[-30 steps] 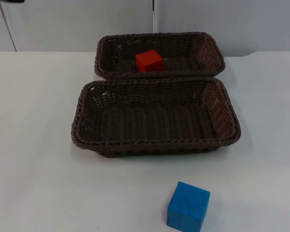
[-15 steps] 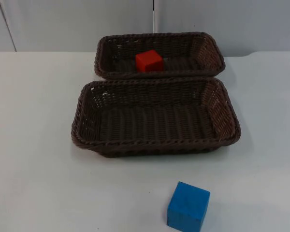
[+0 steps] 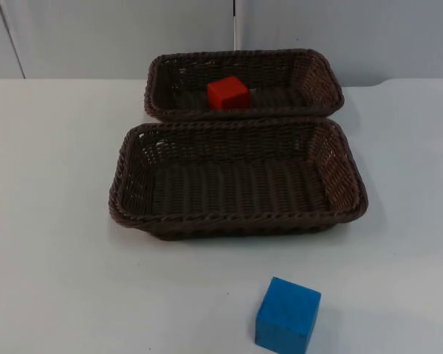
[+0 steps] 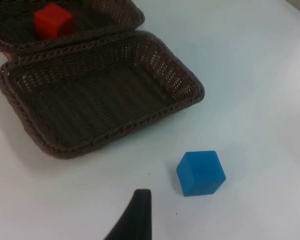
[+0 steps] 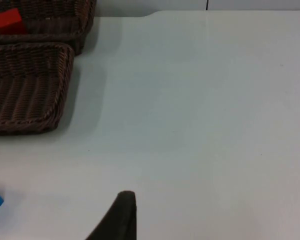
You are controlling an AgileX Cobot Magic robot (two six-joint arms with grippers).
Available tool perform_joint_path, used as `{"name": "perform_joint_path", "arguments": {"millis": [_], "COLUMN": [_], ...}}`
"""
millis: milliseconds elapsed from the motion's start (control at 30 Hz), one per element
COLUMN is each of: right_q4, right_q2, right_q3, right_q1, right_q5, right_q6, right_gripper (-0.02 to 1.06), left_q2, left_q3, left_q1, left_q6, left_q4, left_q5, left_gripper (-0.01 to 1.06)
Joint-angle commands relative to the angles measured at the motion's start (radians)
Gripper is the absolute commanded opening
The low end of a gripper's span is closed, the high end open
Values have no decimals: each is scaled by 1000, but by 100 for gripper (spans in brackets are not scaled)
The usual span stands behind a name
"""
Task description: Pick up one cube with the left hand and place it into the upper basket. Pick up one cube with the right hand and place it into the lower basket.
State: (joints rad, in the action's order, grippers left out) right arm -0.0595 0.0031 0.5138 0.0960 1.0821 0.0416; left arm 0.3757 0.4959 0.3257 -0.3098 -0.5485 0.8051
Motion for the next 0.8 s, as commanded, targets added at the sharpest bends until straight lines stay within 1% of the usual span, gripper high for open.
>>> {"name": "perform_joint_path", "arguments": {"millis": [0,67,467,767], "right_q4": [2,2,2,10], "right_q2": [-3,-3,-3,-3], "right_q3": [2,2,2,2], "right_q1": [-6,-6,-6,-6], "right_q5": [-3,-3,-3,-3], "right_q6": [-9,-9,-9,-9], "right_gripper": [105,105,105,105], "left_q2": [-5,-5,-5,-5], "left_q3": [-5,-5,-5,-5], "left_q1": [6,6,6,6], "left_q6": [-6,-6,-6,-6], "left_q4": [7,7,44,44], "left_q5": [4,28,31,42], "left_gripper": [92,92,92,92]}}
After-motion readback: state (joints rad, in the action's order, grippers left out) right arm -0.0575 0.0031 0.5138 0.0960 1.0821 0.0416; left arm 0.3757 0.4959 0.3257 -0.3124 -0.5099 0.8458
